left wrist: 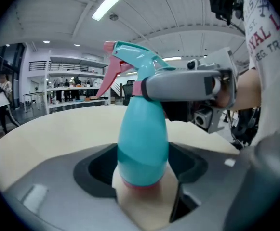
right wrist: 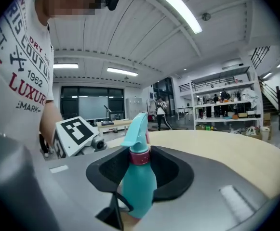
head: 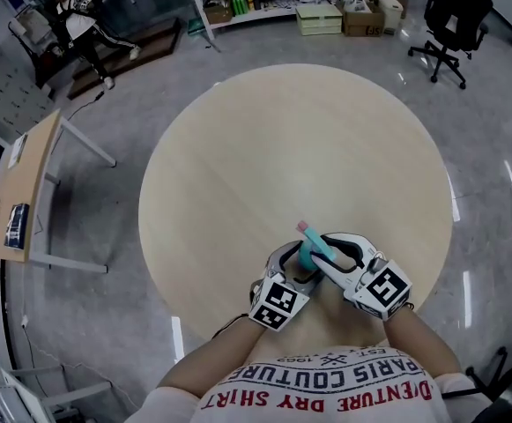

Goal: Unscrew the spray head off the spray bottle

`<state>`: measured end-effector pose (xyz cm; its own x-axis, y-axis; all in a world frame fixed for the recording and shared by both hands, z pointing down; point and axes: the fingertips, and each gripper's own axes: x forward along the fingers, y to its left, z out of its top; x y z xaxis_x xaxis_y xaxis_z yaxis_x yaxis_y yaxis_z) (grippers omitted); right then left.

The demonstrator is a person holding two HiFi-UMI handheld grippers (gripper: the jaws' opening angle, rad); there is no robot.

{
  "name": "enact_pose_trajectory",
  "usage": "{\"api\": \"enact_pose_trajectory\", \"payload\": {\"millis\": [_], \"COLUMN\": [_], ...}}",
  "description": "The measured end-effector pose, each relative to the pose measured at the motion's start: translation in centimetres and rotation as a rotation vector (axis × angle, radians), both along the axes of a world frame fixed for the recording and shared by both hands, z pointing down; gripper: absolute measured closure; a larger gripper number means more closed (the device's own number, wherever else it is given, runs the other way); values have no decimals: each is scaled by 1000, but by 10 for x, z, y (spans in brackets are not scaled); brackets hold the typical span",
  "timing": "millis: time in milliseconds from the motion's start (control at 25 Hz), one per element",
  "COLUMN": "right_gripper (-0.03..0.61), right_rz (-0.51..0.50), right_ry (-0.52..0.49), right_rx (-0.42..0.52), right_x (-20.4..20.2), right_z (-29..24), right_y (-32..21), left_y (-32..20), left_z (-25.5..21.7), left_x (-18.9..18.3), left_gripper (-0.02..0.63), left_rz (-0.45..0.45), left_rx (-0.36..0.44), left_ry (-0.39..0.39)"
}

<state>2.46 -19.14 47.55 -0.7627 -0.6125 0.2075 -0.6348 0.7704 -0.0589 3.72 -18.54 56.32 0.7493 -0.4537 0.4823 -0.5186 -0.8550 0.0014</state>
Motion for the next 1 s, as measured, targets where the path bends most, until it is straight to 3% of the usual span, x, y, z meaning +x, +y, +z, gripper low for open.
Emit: {"api": "enact_pose_trajectory", "payload": {"millis": [160, 280, 400, 560, 760, 1000], "right_gripper": [440, 456, 457, 454, 399, 433], "right_rz": [-273, -437, -443, -380, -203, -13], "right_ry": [19, 12, 8, -22, -60, 107], "right_rx": [14, -69, -84, -75, -43, 111], "right_x": [-5, -9, -9, -9, -3, 1], "right_z": [-1, 0, -2, -3, -12, -8], "right_y": [17, 30, 30, 27, 21, 11], "left_y": [17, 29, 28, 26, 21, 10], "left_z": [1, 3, 2, -1, 0, -2], "left_x": [-1, -11, -11, -10, -6, 4], "left_gripper": [290, 290, 290, 290, 290, 290], "left_rz": [303, 550, 610, 550, 360, 57], "left_rx": [-26, -46, -52, -69, -80, -34], "left_ry": [24, -38, -89, -43, -10, -34]}}
